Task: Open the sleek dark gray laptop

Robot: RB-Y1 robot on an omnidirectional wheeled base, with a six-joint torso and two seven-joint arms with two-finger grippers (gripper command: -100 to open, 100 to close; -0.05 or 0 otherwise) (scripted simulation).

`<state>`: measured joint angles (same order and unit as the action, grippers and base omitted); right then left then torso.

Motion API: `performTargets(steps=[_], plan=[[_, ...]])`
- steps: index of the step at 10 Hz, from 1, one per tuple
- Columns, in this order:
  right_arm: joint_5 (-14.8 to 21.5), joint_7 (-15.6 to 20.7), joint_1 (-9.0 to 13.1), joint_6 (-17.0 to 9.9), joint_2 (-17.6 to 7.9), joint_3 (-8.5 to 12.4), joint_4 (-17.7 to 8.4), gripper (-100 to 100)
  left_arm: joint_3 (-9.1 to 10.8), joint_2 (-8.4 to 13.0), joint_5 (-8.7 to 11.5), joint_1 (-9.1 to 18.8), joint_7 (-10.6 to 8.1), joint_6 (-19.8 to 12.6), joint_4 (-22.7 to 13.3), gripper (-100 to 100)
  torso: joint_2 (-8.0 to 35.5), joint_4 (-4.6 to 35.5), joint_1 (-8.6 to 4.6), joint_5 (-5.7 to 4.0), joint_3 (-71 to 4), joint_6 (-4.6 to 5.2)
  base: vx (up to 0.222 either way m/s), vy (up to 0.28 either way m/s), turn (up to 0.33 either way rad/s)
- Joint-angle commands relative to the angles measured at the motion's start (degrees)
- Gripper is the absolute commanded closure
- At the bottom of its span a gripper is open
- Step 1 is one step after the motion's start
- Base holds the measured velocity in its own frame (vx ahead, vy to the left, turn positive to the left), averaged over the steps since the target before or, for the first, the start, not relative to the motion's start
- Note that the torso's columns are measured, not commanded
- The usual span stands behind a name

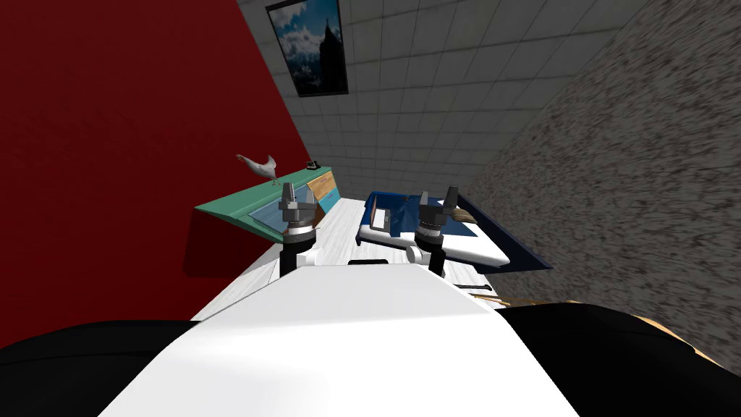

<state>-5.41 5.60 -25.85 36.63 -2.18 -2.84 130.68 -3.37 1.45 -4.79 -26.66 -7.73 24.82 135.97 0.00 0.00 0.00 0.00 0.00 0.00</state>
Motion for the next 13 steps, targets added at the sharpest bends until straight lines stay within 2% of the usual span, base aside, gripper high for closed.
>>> performTargets(steps=[1, 9, 10, 11, 13], plan=[[0.0, 0.0, 0.0, 0.0, 0.0, 0.0, 0.0, 0, 0.0, 0.0, 0.0, 0.0, 0.0, 0.0, 0.0, 0, 2.32, 2.35, 0.0, 0.0, -4.67, 0.0, 0.0, 0.0, 0.0], [0.0, 0.0, 0.0, 0.0, 0.0, 0.0, 0.02, 0, 0.0, 0.0, 0.0, 0.0, 0.0, 0.01, 0.02, 0, 35.39, 35.37, 0.0, 0.0, -70.73, 0.0, 0.0, 0.0, 0.0], [1.84, 0.01, 0.27, -1.5, -1.79, -0.45, -0.81, -100, 0.0, 0.0, 0.0, 0.0, 0.0, 0.01, 0.02, 0, 39.62, 39.6, 0.0, 0.0, -79.19, 0.0, 0.013, 0.015, 0.026], [3.05, 0.02, 0.45, -2.49, -2.53, -0.75, -1.33, -100, 0.0, 0.0, 0.0, 0.0, 0.0, 0.0, 0.0, 0, 41.52, 41.48, 0.04, 0.01, -83.15, -0.01, 0.023, 0.025, 0.027], [6.27, 0.04, 0.91, -5.11, -3.8, -1.54, -2.67, -100, 0.0, 0.0, 0.0, -0.01, 0.0, 0.0, -0.01, 0, 42.17, 42.2, 0.06, 0.02, -84.55, 0.0, 0.025, 0.033, 0.024]])
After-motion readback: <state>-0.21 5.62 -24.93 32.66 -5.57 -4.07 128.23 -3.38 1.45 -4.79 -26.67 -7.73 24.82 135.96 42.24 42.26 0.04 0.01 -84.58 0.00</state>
